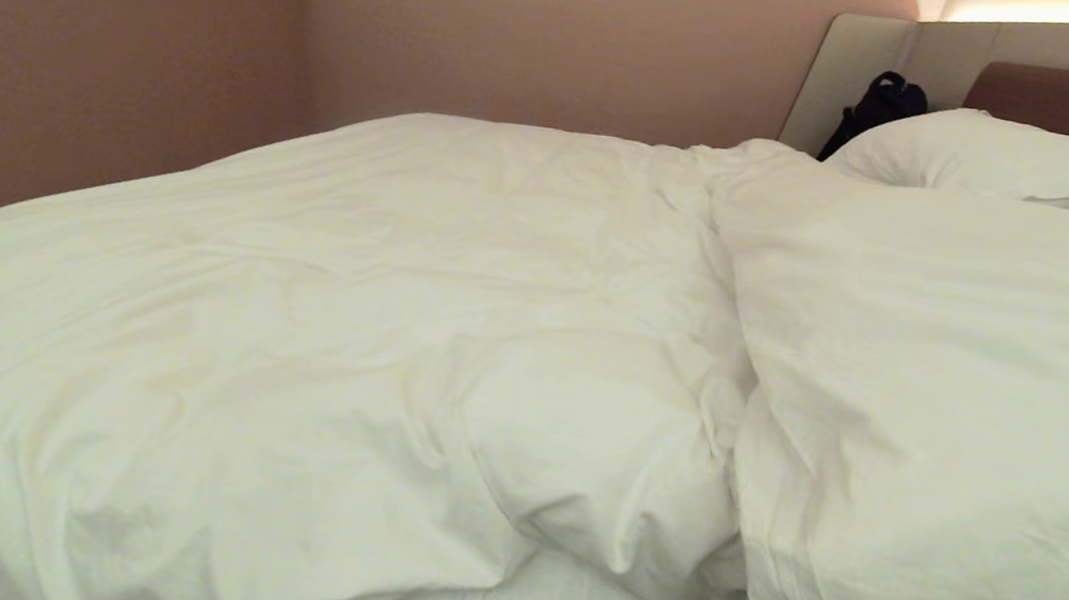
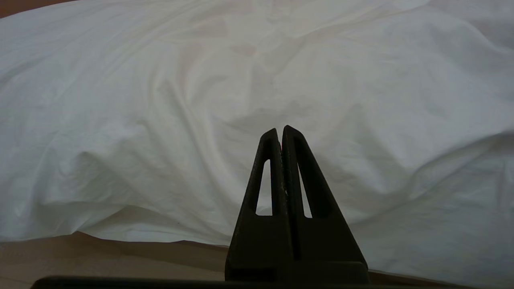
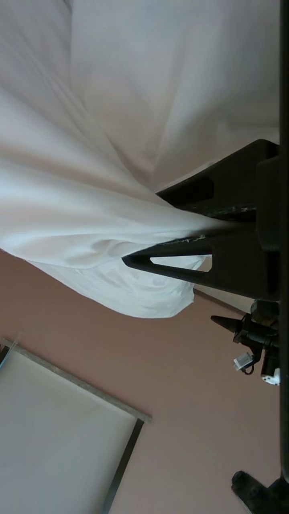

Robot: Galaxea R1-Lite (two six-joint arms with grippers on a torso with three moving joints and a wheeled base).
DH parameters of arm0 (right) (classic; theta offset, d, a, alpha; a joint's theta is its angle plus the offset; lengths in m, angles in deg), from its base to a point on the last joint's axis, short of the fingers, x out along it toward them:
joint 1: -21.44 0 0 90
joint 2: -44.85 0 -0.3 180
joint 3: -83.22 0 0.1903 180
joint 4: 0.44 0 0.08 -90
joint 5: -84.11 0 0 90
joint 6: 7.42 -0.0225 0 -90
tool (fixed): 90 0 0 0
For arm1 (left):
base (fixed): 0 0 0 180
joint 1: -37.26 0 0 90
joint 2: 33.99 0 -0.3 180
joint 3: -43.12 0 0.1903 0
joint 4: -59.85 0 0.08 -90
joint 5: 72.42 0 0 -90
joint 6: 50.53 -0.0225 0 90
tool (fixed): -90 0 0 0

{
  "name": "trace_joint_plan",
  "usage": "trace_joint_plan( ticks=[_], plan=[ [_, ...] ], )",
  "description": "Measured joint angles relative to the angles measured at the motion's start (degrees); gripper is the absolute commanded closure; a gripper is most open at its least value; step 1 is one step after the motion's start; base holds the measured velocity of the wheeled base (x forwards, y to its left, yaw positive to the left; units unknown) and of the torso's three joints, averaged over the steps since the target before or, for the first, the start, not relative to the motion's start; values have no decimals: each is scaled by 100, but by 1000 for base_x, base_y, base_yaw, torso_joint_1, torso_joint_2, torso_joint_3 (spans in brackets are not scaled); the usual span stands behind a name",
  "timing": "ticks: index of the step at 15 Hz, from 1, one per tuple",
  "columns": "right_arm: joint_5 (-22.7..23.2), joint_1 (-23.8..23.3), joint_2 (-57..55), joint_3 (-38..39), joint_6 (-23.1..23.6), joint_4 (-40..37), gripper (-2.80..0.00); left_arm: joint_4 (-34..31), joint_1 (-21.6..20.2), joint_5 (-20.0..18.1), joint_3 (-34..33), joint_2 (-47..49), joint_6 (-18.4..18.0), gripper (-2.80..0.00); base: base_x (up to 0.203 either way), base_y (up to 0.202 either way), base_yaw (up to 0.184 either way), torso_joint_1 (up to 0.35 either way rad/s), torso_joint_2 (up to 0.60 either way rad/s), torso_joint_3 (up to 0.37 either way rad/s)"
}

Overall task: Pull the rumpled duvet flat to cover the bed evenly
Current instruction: Flatten the corners of the folded blanket

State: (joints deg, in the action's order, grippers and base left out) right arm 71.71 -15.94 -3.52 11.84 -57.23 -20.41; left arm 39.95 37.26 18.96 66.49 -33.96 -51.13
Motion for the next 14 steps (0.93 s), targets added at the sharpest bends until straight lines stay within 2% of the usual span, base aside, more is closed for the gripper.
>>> trace_joint_plan(
  ticks=[8, 11, 14],
  plan=[
    [-568, 17, 378, -33, -2, -1289, 0, 0, 0, 0, 0, 0, -2, 0, 0, 0, 0, 0, 0, 0],
    [-1042, 55, 315, -3, 9, -1786, 0, 0, 0, 0, 0, 0, -2, 0, 0, 0, 0, 0, 0, 0],
    [-1713, 220, -59, -1, 50, -2115, 0, 0, 0, 0, 0, 0, -2, 0, 0, 0, 0, 0, 0, 0]
  ],
)
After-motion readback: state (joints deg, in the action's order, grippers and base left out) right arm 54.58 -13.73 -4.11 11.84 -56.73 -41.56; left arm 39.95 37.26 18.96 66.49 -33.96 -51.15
